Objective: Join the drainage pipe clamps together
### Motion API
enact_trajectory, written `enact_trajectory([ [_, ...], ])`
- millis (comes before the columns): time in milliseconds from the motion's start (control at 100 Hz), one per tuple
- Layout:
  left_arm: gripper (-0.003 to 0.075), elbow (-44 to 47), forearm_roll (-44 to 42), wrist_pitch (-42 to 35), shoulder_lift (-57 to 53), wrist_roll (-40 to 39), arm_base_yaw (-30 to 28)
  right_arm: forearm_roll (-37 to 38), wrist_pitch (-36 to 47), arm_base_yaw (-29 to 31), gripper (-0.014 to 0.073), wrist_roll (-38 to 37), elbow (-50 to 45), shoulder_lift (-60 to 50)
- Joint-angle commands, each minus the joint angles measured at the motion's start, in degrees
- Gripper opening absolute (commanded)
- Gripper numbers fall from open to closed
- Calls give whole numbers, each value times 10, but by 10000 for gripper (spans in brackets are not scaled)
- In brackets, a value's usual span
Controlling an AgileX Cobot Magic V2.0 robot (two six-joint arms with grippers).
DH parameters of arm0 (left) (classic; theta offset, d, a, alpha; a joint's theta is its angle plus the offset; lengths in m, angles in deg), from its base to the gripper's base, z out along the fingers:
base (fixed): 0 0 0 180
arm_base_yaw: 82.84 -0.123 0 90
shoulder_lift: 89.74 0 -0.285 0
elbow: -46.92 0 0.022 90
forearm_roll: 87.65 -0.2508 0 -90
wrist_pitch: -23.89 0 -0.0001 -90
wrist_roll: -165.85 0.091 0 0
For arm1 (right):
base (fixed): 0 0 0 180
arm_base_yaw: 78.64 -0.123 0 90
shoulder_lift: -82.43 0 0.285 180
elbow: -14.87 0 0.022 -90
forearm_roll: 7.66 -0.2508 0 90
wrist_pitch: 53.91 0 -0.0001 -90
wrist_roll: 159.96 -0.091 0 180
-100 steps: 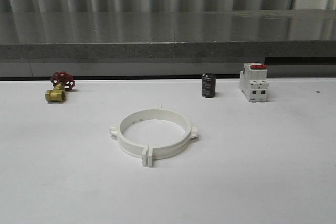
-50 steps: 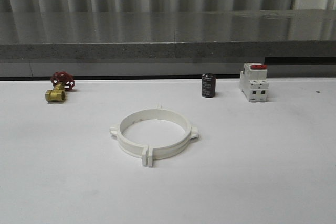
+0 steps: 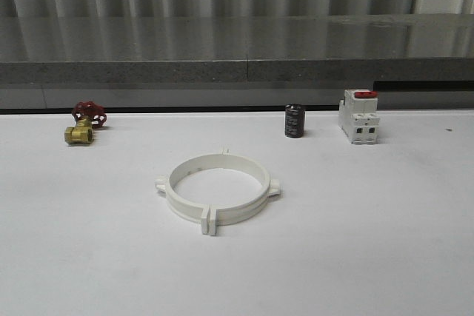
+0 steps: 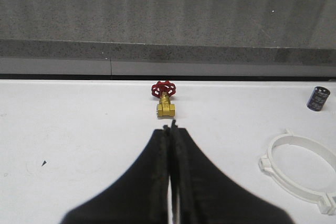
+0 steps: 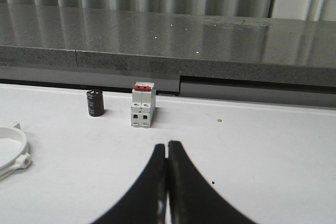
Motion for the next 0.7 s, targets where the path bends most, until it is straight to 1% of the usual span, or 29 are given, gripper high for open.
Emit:
enact_trajectory([
  [0,-20,-4,-6,-48,-12,-1,-15,5,41,1,-68,1,9,-13],
  [220,-20,50,0,-62,-85,-1,-56,5,41,1,-68,1,9,-13],
  [380,-20,102,3,-84,-143,-1,-63,5,41,1,-68,1,9,-13],
  [500,-20,148,3,-121,-177,-1,-63,5,41,1,-68,1,9,-13],
  [690,-20,205,3,-188,-199,-1,-63,5,41,1,-68,1,9,-13],
])
